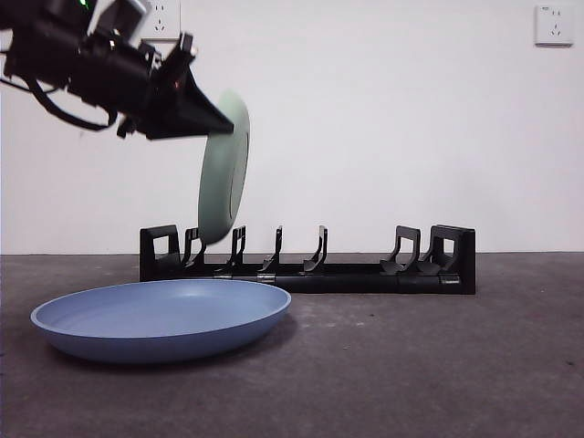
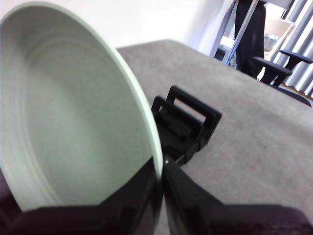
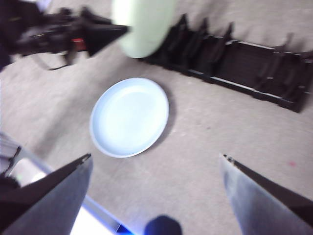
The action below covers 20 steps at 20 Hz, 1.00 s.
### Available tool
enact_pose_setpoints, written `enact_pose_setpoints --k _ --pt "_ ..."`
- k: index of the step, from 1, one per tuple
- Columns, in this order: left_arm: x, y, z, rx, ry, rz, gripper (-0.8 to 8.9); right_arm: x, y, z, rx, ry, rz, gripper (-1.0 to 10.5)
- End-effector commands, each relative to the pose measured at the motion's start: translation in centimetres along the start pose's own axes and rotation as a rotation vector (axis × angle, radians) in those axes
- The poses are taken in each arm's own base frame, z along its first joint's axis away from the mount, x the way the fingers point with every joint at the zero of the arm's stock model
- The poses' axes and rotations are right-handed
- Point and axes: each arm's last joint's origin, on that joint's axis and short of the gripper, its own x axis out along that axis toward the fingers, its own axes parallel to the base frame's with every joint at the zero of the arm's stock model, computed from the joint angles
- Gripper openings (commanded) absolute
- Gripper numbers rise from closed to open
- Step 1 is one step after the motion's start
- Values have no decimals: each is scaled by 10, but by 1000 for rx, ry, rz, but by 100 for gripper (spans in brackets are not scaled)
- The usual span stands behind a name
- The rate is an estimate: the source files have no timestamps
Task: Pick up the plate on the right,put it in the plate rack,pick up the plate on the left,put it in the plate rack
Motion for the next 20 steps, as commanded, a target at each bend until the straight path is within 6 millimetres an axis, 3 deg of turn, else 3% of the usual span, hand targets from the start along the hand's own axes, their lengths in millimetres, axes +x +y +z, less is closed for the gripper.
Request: enact_pose_setpoints --k 1,10,16,17,20 --pt "5 5 -2 11 -6 28 -9 5 2 0 -20 16 17 440" --pt "13 10 -22 115 128 152 -9 20 6 3 -43 62 8 440" --pt "14 8 -23 130 134 139 2 25 8 5 -53 79 10 440" --pt "15 7 -22 131 134 137 17 25 8 4 -53 79 11 440" --pt "16 6 -16 130 117 123 206 25 8 4 -53 80 11 440"
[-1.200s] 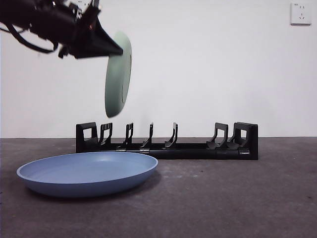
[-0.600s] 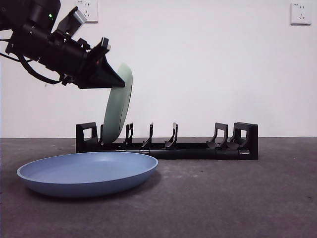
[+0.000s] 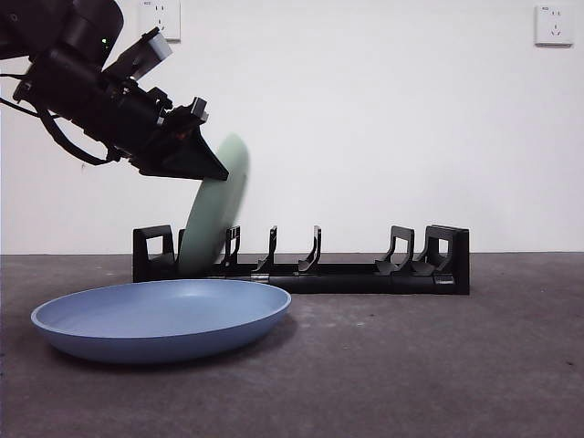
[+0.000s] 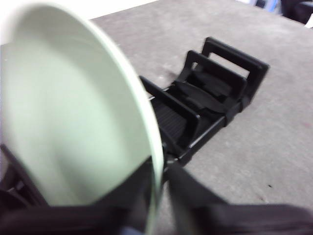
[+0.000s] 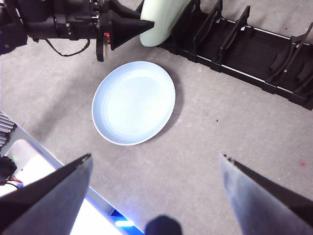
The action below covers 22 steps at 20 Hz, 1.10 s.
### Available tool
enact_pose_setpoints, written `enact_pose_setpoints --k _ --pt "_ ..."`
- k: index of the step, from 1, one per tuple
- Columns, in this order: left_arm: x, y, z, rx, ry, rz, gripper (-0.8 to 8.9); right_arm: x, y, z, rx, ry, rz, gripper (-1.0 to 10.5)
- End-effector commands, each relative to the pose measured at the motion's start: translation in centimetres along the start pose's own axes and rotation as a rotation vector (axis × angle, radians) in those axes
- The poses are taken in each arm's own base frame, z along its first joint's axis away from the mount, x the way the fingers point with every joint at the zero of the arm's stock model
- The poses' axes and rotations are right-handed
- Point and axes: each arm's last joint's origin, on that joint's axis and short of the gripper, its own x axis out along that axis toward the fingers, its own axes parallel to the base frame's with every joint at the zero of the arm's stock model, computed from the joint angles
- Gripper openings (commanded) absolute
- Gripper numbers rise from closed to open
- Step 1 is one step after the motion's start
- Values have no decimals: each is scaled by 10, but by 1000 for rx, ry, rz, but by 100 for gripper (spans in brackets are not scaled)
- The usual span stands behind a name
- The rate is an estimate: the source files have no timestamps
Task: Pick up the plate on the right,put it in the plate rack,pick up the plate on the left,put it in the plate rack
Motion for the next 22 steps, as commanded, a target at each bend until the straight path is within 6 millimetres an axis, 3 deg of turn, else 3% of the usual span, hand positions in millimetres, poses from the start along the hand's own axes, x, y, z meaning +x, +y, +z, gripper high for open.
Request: enact_pose_setpoints --k 1,7,11,17,20,22 --pt "2 1 7 12 -20 -29 225 2 -1 0 -4 5 0 440" --pt "-4 -1 32 -25 15 -103 225 2 -1 0 -4 6 -5 440" --pt "-29 -9 68 7 45 -110 225 5 -2 3 -7 -4 -7 440" --pt "-115 -41 127 102 61 -111 224 35 -14 14 17 57 -1 440" --pt "-167 -65 140 109 69 -119 224 68 -19 23 14 113 25 440" --pt "-195 -80 138 104 89 -122 223 93 -20 28 5 148 44 440"
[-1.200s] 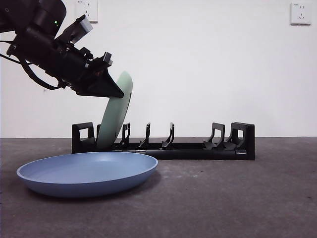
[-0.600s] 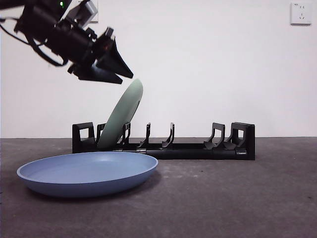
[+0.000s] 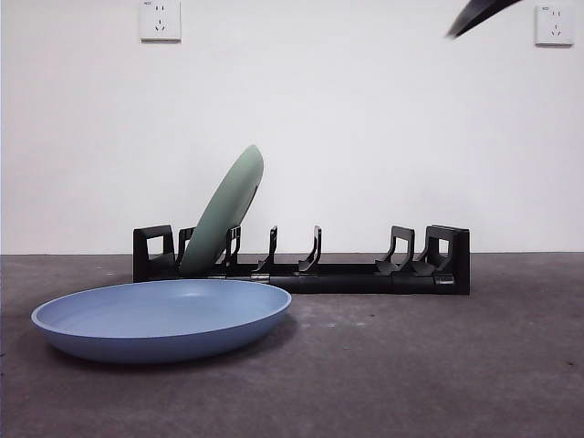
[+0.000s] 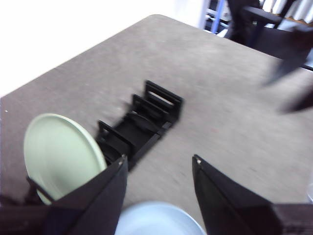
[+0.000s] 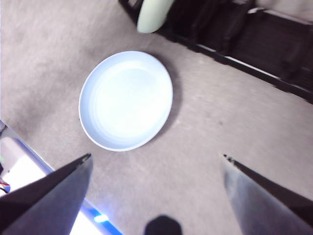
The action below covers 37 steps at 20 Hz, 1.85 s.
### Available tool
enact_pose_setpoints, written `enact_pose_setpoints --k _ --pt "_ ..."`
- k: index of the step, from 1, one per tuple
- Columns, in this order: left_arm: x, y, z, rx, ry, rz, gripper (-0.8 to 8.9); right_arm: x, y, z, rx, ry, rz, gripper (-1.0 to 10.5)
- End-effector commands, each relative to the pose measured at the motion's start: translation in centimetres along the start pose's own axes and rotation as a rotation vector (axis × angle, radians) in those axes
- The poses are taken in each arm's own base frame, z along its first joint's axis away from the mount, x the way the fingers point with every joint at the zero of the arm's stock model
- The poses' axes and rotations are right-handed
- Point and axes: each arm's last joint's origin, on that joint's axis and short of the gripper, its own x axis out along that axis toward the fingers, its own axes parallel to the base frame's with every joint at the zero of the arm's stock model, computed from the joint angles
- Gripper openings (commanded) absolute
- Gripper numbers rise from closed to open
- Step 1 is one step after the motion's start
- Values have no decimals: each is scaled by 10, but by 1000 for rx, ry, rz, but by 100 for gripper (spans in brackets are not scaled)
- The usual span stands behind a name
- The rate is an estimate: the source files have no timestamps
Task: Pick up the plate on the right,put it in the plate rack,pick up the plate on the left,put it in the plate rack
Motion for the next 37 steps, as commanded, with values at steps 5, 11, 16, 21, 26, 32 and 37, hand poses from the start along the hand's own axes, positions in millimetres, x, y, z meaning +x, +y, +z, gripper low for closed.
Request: enact_pose_setpoints --k 5,11,16,21,26,32,37 --pt "-61 -45 -23 35 118 -43 221 96 1 19 -15 128 59 440" --pt "-80 -61 -34 29 154 -57 221 190 -3 11 -17 291 34 440" --pt "-81 -62 -35 19 167 -63 221 237 -10 0 14 364 13 440" --pt "-81 -62 -35 20 167 -63 221 263 -5 -9 14 396 13 437" --pt "-80 -61 -35 20 169 -65 221 275 1 -15 2 420 -12 172" --pt "-77 -65 -34 41 173 -99 221 275 0 -15 -7 415 -40 -17" --pt "-58 -76 -30 139 202 -233 225 250 0 -10 -28 429 -51 -17"
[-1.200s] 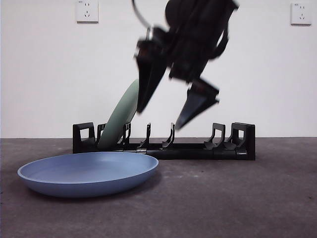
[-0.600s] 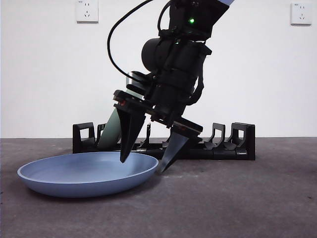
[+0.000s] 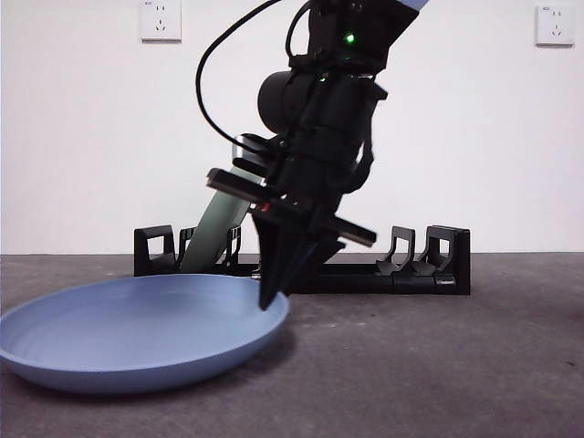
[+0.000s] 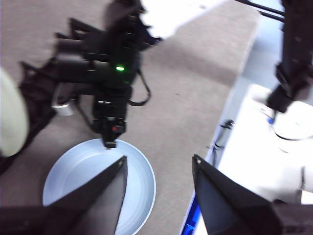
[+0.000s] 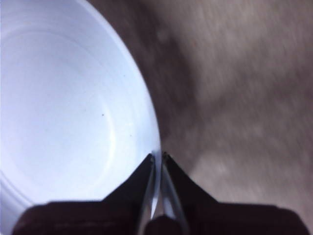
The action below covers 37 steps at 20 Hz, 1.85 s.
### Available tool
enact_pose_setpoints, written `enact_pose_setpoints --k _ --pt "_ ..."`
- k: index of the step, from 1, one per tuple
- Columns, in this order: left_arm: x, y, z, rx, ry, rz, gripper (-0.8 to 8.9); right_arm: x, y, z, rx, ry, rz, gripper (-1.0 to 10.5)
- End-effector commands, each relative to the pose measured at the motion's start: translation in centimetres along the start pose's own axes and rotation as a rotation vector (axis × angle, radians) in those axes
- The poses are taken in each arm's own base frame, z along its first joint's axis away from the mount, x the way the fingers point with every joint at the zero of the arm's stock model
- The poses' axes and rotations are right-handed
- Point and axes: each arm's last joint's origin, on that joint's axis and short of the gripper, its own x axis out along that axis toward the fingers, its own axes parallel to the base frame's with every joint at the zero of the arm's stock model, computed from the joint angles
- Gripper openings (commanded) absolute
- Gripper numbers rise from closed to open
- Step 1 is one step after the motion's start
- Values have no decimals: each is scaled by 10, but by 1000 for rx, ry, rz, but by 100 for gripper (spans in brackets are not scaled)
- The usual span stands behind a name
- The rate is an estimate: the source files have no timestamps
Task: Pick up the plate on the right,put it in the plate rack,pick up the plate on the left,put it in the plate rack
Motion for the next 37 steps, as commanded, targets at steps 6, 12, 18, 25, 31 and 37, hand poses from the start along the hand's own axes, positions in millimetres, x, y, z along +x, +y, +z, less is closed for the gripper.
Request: enact_pose_setpoints --k 6,12,18,25,31,37 --pt "55 -14 18 210 115 -215 226 -111 -10 -30 -18 -96 -65 -17" --pt "124 -27 31 406 266 -196 382 -196 -27 -76 50 -197 -107 -17" --pt "177 -39 39 654 341 -63 387 -221 -57 -102 144 -173 -139 -17" --pt "213 -52 35 813 431 -33 386 -233 -84 -112 234 -244 52 -17" --pt "231 -48 36 836 454 50 177 -234 -83 -112 228 -259 104 -17" --pt "230 -50 34 836 468 39 -9 -235 -84 -112 229 -261 103 -17"
